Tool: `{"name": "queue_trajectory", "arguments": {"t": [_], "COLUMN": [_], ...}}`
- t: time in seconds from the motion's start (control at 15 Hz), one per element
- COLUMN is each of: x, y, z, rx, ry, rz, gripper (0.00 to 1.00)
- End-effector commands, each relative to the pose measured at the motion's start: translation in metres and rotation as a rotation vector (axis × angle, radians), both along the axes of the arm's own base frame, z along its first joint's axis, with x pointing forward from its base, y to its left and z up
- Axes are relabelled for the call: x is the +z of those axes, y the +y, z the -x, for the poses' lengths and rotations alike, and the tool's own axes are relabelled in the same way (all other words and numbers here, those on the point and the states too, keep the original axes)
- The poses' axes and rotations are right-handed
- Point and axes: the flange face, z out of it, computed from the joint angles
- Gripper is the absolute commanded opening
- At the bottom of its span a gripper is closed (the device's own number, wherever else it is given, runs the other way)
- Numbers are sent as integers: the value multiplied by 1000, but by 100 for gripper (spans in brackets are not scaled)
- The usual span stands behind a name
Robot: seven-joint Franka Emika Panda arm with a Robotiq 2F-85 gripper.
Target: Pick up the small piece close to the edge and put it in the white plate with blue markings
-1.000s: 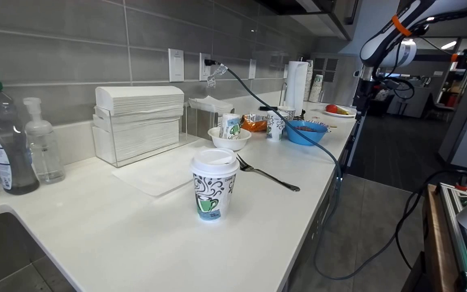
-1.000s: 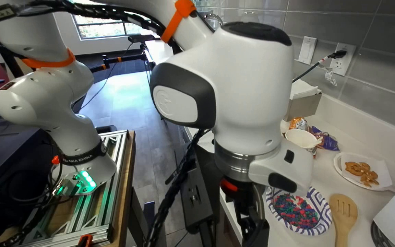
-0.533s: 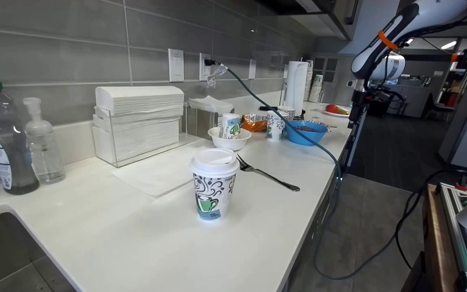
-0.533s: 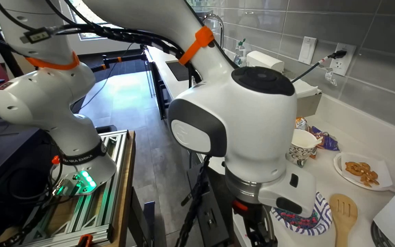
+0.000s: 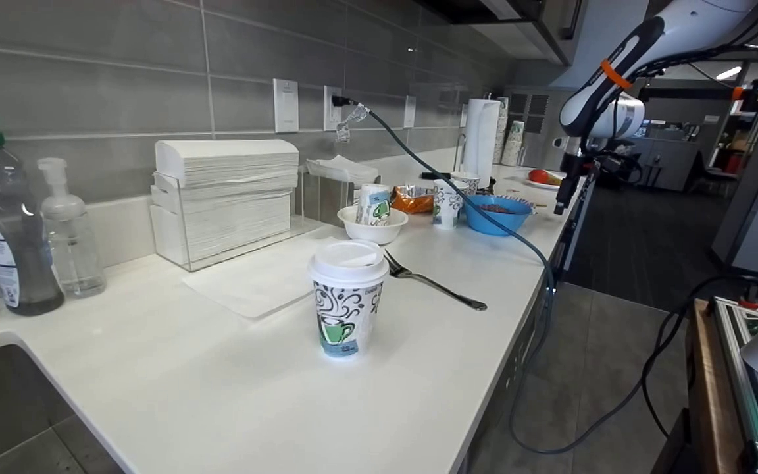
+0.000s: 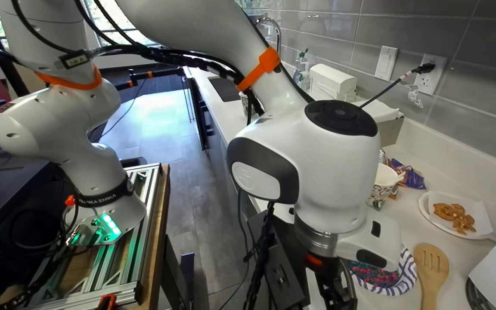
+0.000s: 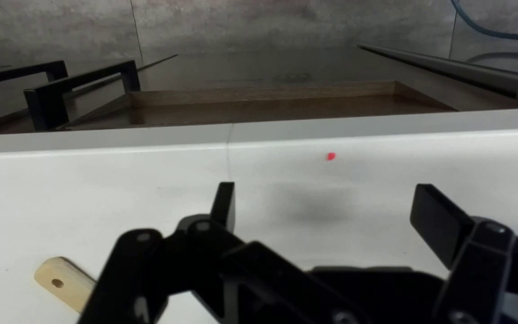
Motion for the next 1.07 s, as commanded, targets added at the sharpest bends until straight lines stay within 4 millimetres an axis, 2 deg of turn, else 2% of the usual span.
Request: {"name": "queue_trajectory", "arguments": {"t": [0.0,0.4,0.8,0.87,1.0], "x": [-10,-16,-23,-24,-24], "y": [-4,-9,-2,0,1], "z": [1,8,4,3,2], "rx": [10,10,53,57,65], "ry": [6,3,13,13,14], "rz": [-9,-18,-22,-22,-21], "gripper": [100,100,100,98,87]}}
